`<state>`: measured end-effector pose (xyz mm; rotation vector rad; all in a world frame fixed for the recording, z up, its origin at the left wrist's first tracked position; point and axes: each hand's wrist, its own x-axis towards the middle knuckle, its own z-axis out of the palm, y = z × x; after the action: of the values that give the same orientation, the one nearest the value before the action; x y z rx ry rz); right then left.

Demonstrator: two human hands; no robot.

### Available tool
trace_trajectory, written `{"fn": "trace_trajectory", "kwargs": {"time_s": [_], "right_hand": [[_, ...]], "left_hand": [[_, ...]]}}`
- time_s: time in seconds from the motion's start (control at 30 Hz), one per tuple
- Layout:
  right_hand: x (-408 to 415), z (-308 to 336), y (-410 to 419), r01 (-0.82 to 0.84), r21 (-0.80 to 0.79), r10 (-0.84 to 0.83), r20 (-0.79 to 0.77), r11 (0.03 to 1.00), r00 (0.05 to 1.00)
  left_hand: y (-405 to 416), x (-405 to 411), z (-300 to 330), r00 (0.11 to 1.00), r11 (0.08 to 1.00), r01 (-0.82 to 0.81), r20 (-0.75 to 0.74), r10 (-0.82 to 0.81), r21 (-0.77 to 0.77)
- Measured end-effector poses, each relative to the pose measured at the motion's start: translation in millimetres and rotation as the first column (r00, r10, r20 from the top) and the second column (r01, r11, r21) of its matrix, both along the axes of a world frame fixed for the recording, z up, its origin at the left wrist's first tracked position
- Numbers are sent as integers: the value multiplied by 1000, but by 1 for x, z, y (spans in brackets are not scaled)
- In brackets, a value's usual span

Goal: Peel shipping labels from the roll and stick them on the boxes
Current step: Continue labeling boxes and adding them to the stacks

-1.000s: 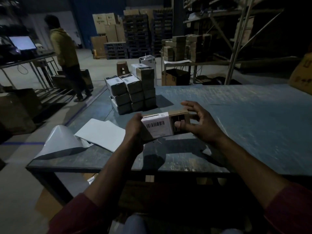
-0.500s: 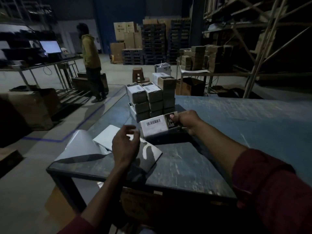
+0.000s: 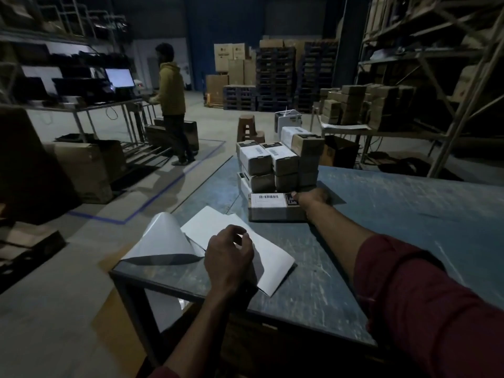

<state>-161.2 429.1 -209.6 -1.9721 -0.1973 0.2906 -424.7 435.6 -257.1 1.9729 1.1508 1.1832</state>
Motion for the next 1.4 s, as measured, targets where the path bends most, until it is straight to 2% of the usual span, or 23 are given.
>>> {"fn": "trace_trajectory", "kwargs": {"time_s": [0.13, 0.23, 0.33, 0.4, 0.47, 0.57, 0.67, 0.77, 0.83, 0.93, 1.1, 1.17, 1.3, 1.4], "right_hand": [[-17, 13, -18, 105, -40, -103, 40, 994, 994], [-25, 16, -42, 27, 19, -29, 97, 999, 995], [-33, 21, -96, -40, 99, 15, 234, 994, 972], [-33, 28, -145, -31, 103, -3, 313, 994, 950], [-23, 38, -203, 19, 76, -48, 392, 997, 919], [-3, 57, -309, 177, 31, -170, 479, 984, 861], [19, 69, -421, 371, -84, -266, 555, 925, 788], [38, 67, -516, 516, -245, -296, 590, 821, 751], [50, 59, -562, 594, -398, -297, 594, 700, 748], [68, 43, -601, 603, -598, -276, 551, 528, 787], [79, 11, -623, 570, -728, -277, 499, 380, 821], [80, 0, -624, 589, -742, -212, 550, 321, 808], [86, -4, -624, 650, -649, -133, 660, 395, 739], [92, -2, -627, 620, -656, -237, 580, 431, 779]], "left_hand": [[-2, 0, -1, 1000, 999, -4, -29, 5, 37], [-11, 1, 4, 999, 992, 14, -40, -9, 129], [-42, 20, 22, 995, 971, 101, 2, -104, 217], [-73, 46, 39, 973, 951, 217, 34, -230, 221], [-109, 80, 51, 922, 904, 377, 15, -388, 202], [-174, 134, 54, 770, 757, 637, -145, -621, 142], [-236, 177, 44, 623, 625, 776, -261, -737, 86], [-283, 201, 26, 552, 567, 819, -396, -734, 90], [-301, 207, 12, 568, 585, 802, -456, -686, 120], [-310, 214, -3, 556, 574, 801, -563, -612, 168], [-302, 217, -9, 568, 558, 804, -543, -618, 206], [-304, 216, -10, 570, 548, 807, -529, -629, 220], [-305, 214, -7, 574, 547, 807, -515, -637, 222], [-305, 214, -8, 581, 553, 802, -513, -632, 226]]}}
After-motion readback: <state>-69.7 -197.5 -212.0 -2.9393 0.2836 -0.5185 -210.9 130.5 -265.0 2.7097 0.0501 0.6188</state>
